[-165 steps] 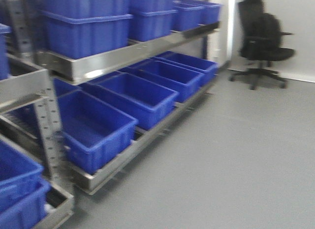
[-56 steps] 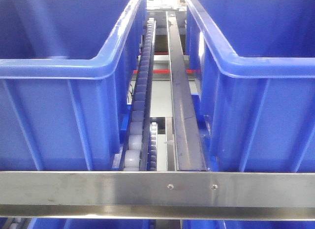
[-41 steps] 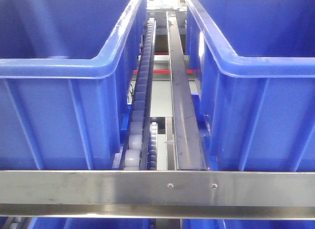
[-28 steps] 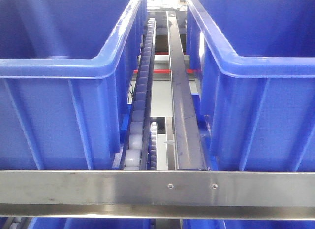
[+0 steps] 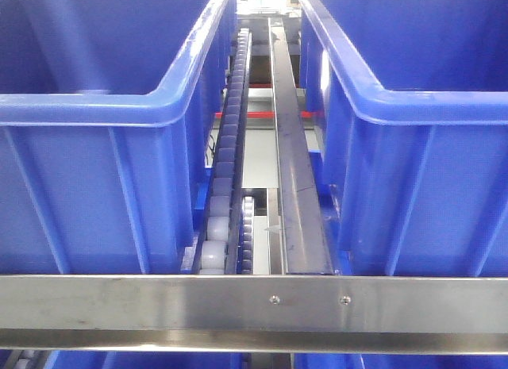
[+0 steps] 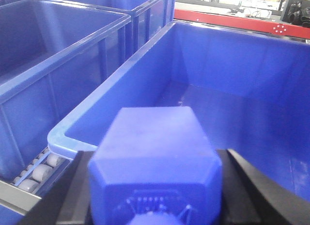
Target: Pick and sort blue part to right shelf
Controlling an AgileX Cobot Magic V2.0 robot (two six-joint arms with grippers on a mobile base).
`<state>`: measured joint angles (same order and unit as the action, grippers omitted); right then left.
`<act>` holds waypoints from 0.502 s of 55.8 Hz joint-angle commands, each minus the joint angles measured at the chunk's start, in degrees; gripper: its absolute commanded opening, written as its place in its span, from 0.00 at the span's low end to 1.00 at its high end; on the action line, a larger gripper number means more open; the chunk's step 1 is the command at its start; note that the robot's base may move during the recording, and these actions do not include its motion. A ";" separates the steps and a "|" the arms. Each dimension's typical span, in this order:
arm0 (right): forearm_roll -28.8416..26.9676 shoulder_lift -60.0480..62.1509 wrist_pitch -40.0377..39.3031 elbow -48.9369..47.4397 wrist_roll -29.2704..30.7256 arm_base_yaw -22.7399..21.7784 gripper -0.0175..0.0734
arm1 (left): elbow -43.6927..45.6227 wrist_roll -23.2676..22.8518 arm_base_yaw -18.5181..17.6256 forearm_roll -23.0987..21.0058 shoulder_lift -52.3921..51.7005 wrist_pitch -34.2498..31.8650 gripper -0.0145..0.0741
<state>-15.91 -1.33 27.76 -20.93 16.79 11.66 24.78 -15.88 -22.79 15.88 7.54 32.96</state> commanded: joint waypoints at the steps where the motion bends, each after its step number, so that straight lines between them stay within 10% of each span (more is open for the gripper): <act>1: -0.73 -0.85 -5.11 -1.46 0.08 -0.19 0.50 | 3.90 -0.37 -0.46 -0.04 3.15 -6.16 0.52; 28: -0.73 -0.85 -5.11 -1.46 0.08 -0.19 0.50 | 24.47 -1.63 -0.46 1.41 42.92 -9.44 0.52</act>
<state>-15.91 -1.33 27.76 -20.93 16.79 11.66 43.44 -16.25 -22.79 16.40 44.15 28.40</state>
